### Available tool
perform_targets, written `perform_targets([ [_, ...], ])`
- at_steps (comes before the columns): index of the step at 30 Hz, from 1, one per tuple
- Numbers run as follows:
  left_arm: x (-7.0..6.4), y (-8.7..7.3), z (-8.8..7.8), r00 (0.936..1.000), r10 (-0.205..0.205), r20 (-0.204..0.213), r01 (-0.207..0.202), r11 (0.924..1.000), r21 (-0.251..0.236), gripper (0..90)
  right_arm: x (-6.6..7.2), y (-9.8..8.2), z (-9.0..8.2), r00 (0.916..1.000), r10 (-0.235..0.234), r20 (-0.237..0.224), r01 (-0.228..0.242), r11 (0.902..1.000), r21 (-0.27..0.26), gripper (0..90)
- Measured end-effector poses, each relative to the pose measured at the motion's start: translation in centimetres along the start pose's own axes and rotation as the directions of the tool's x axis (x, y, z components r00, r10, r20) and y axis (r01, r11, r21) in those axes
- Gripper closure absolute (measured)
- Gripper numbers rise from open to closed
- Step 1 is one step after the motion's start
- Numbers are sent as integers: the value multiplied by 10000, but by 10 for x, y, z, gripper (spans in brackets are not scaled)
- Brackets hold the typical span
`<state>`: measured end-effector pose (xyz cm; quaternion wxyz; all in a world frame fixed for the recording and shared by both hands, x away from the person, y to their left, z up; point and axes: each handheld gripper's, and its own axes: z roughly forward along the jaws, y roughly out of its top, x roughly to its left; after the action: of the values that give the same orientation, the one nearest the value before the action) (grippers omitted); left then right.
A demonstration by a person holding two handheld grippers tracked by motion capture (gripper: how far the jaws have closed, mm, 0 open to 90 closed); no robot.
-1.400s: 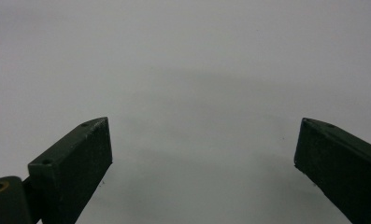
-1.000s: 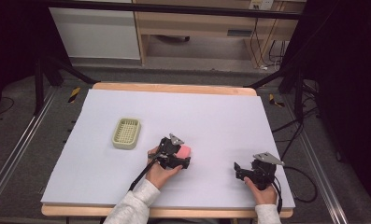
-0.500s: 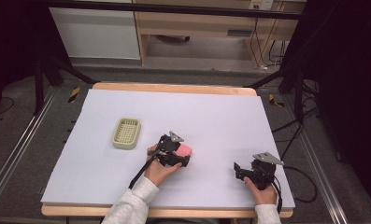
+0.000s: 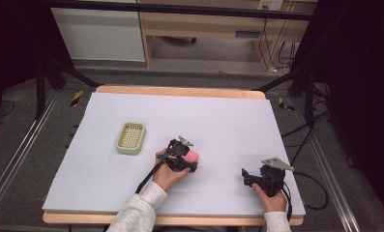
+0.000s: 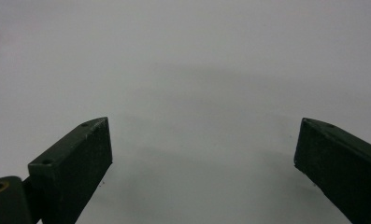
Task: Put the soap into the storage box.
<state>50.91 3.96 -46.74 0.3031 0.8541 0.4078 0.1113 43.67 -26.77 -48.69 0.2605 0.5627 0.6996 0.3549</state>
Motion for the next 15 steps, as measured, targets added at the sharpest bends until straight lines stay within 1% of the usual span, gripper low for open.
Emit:
perform_targets([
  [6, 1, 0, -1, 10000, -43, -40, 43, 10000, 90, 365, 0, 0, 0, 10000, -30, 16, 30, 10000, 18, 46],
  [11, 1, 1, -2, 10000, 32, -31, -31, 9998, 201, 367, 0, 0, 0, 10000, -26, 14, 26, 10000, 37, 46],
  [15, 1, 1, -1, 9999, 96, -40, -95, 9998, 185, 368, 0, 0, 1, 10000, -51, 26, 51, 10000, 42, 46],
])
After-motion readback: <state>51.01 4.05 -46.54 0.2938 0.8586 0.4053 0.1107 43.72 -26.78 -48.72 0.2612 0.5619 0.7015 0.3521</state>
